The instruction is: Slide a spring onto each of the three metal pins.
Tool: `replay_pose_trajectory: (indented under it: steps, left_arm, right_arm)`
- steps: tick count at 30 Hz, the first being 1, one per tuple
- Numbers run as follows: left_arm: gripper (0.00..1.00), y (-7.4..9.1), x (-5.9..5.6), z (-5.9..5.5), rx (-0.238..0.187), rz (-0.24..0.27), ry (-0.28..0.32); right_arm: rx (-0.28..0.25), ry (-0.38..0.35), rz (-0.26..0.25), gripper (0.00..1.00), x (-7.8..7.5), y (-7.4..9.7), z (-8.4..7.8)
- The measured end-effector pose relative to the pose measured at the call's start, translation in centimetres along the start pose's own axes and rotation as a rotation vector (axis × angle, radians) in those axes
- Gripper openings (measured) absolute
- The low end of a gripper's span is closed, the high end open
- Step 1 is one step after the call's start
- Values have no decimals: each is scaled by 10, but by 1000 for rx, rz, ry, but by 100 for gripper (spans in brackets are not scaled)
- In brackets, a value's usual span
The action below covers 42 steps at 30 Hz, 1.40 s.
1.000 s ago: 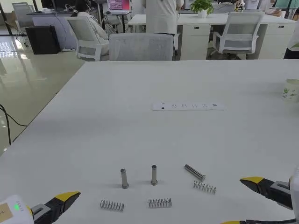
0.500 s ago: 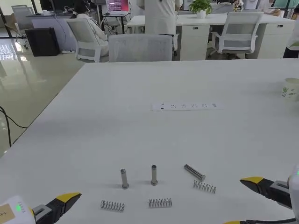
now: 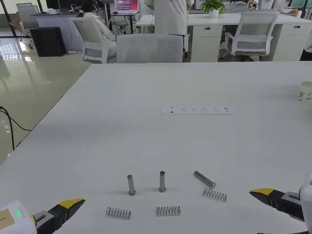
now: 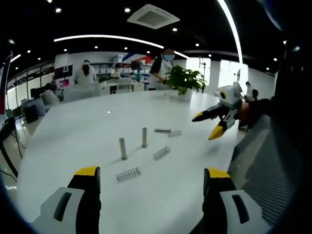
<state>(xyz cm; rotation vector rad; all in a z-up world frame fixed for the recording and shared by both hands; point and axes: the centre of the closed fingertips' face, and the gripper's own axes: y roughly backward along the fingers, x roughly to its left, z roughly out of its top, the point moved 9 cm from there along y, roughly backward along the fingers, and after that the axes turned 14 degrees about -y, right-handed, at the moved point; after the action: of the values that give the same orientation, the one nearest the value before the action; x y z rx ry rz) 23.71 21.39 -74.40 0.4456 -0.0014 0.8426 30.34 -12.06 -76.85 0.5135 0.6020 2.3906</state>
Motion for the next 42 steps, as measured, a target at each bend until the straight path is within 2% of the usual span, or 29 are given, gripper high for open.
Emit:
replay_pose_trajectory:
  steps: [27, 42]
  left_arm:
    - [84, -2, -2, 0, 2, -15, 2]
    - [84, 0, 0, -1, 11, -6, 3]
  right_arm:
    - [1, -10, -8, 75, -2, 2, 0]
    - [7, -17, -5, 73, -3, 1, -1]
